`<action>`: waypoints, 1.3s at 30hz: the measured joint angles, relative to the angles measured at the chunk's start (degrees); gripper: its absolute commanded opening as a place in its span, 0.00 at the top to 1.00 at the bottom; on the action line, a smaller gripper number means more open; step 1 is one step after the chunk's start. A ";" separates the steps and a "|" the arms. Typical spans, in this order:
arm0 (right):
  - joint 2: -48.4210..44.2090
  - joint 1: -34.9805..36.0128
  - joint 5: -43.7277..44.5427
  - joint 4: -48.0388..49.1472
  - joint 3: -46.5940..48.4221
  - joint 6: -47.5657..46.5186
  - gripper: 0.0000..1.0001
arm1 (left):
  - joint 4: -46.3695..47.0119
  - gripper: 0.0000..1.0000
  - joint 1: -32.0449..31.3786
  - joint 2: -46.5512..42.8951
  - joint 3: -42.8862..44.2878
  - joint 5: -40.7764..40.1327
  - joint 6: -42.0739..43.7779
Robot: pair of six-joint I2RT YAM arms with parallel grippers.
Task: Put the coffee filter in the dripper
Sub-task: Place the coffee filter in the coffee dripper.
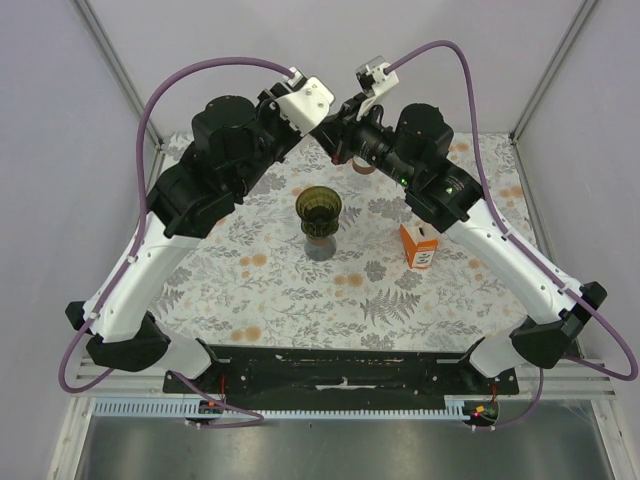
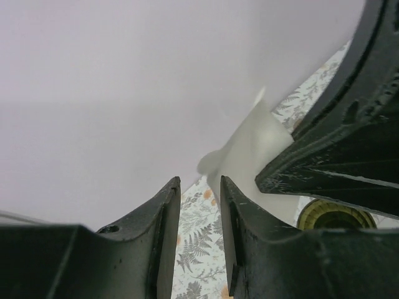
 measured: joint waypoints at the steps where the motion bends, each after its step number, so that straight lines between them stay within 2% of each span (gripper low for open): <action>1: 0.00 0.00 0.00 0.00 0.00 0.11 1.00 | 0.59 0.62 0.00 0.00 -0.13 -0.72 0.26; 7: 0.00 0.00 0.00 0.00 0.00 0.15 1.00 | 1.46 0.62 0.00 0.00 -0.44 -1.97 0.79; 13: 0.00 -0.66 -0.83 -0.26 -0.02 -0.20 1.00 | -2.12 0.64 0.00 0.11 -0.37 4.79 -0.98; 20: 0.22 -1.79 -3.54 -0.20 -0.02 -0.52 1.00 | -3.30 0.75 -0.04 0.83 -0.37 4.24 -1.53; 22: 0.42 -2.05 -4.63 -0.20 -0.02 -0.31 1.00 | -3.17 0.95 -0.04 0.87 -0.37 2.97 -1.51; 23: 0.50 -2.19 -5.29 -0.22 -0.04 -0.09 1.00 | -2.99 0.98 -0.04 0.87 -0.37 2.62 -1.44; 28: 0.76 -3.37 -7.19 -0.20 -0.07 0.81 1.00 | -2.93 0.98 -0.02 0.87 -0.37 2.08 -2.08; 31: 1.36 -3.93 -6.84 0.22 -0.07 1.05 0.94 | -3.06 0.98 -0.02 0.87 -0.31 2.84 -3.87; 36: 3.43 -4.07 -6.05 1.51 -0.02 2.14 0.71 | -3.32 0.98 -0.02 0.81 -0.70 2.93 -6.03; 39: 4.96 -4.04 -5.60 2.62 -0.02 2.99 0.65 | -3.41 0.98 -0.02 0.83 -1.14 2.95 -7.08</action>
